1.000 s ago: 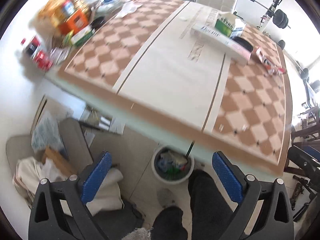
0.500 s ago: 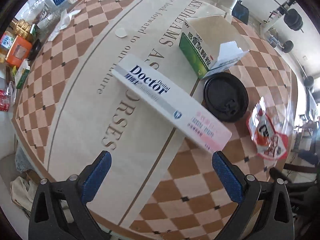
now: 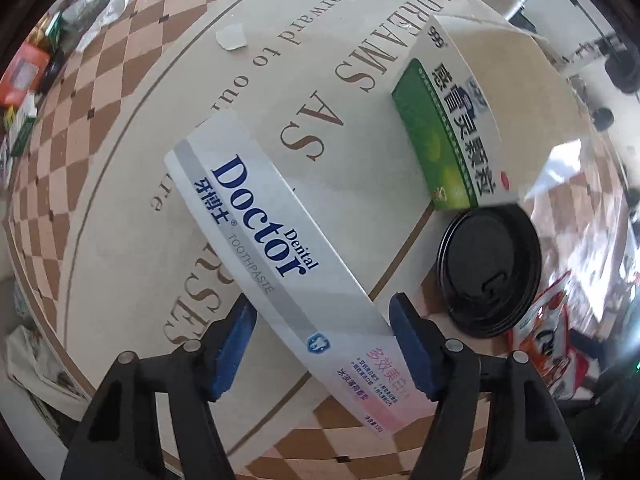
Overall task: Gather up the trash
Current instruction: 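Grasp the Doctor toothpaste box with the left gripper while the right grasps the sausage wrapper, then carry the toothpaste box and sausage wrapper down over the white bin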
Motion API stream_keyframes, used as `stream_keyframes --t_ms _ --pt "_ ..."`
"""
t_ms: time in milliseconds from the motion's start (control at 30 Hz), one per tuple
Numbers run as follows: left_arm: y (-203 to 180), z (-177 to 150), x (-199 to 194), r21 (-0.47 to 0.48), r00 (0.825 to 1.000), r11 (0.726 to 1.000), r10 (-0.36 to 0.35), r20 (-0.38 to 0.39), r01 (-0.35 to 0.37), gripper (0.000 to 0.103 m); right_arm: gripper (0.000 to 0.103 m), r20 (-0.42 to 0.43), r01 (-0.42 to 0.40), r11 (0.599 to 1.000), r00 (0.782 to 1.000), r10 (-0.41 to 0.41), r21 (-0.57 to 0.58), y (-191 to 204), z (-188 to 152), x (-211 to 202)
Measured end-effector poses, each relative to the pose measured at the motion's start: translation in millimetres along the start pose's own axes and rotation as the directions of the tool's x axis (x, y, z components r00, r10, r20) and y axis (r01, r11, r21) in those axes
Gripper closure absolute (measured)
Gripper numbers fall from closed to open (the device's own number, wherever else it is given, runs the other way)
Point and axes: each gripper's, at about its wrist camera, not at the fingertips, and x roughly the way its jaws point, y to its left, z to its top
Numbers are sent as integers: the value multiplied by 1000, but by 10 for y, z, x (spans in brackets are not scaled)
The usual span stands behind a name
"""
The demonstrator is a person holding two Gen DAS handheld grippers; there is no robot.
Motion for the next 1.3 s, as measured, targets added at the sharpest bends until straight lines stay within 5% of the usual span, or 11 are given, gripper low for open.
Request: stream_keyframes --t_ms 67,233,367,433,633,800,1300 --pt "-8 -183 -11 103 999 993 53 13 -54 41 16 10 -5 1000 1000 5 28 -9 1 -46" --pt "92 -556 101 184 995 979 97 -35 -89 42 63 44 -53 991 998 47 121 42 -72 -197" --pt "220 -629 227 113 996 992 60 -62 -53 42 65 50 -59 986 997 52 156 20 -99 -207" --pt "222 -666 214 115 998 992 51 -42 -46 52 65 48 -58 985 998 50 166 15 -99 -213" --pt "220 -800 -3 166 997 984 64 32 -69 56 74 111 -64 981 993 44 185 202 -391 -261" --pt "293 -920 -220 186 994 979 68 83 -82 57 92 177 -112 970 981 74 214 197 -542 -455" --pt "177 -1297 -558 218 987 972 52 153 -85 59 94 294 -233 933 944 149 275 421 -1192 -760"
